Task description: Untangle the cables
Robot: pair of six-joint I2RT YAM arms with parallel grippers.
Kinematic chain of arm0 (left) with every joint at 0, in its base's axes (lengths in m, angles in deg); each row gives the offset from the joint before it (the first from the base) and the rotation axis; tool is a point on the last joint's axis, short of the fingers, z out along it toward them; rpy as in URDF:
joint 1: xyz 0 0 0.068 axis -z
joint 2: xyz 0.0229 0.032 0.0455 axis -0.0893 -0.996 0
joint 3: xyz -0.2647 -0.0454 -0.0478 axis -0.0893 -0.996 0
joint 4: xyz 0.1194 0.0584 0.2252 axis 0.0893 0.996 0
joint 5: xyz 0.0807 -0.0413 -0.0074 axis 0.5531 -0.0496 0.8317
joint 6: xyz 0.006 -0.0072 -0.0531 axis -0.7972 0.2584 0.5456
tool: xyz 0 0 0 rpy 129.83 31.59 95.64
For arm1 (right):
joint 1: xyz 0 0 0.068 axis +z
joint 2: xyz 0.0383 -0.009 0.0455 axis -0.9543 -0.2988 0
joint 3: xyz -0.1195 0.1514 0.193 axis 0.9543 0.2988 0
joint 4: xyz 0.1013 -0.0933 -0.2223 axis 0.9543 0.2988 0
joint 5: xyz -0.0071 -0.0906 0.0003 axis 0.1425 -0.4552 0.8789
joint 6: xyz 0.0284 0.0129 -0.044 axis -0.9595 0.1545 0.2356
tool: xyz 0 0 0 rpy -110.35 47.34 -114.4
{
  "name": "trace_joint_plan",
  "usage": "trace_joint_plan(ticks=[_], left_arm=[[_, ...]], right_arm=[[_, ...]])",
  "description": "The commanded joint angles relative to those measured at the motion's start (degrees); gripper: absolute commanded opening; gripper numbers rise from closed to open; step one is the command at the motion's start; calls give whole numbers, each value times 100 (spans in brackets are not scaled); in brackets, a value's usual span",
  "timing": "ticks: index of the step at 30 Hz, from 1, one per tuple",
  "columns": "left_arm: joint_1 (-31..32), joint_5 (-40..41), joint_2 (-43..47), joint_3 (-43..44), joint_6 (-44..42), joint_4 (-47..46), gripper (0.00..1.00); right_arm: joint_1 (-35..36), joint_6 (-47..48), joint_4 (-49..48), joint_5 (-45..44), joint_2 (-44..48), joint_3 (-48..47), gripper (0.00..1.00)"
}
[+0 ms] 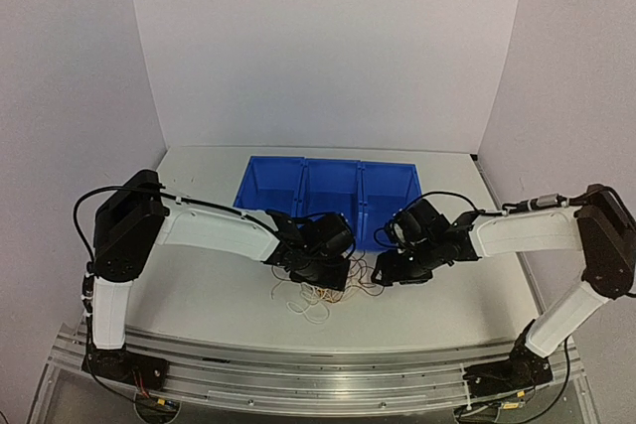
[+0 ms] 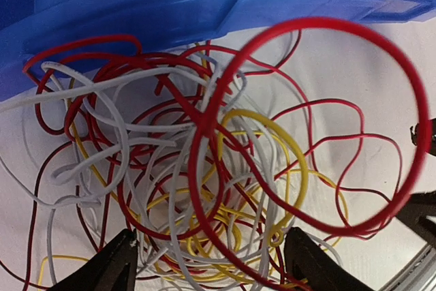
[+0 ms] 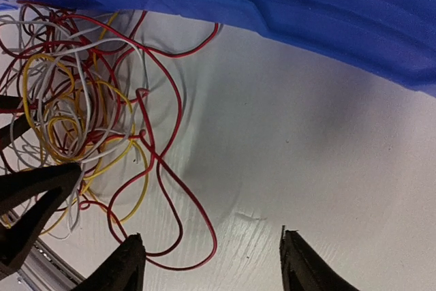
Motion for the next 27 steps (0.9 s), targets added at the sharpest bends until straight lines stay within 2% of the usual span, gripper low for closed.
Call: trace_joint_plan(ticks=[1,8,10,11,15,17,19,27], left_arm=[[24,404,-127,303,108,289,67],[26,448,-180,234,229,282,65],[27,435,-170,214,237,239,64],[27,433,-168,213,243,227,64],[27,566,-135,181,363,231,60],[27,769,-122,169,482,361,57],[25,1023,-62,125,739,630,53],[-60,1518,405,-589,1411,1097,39]], right_arm=[[39,313,-100,-322,-295,-266,56],[64,414,-152,-182,-644,-420,49],[114,416,-232,-150,-723,-442,44],[141,422,-254,-154,-768,-465,40],[164,277,-248,-370,-746,-476,1],[163,77,-212,-619,-433,-369,0],[168,-170,235,-1195,10,-290,0],[148,-1175,3280,-3740,2396,-487,0]])
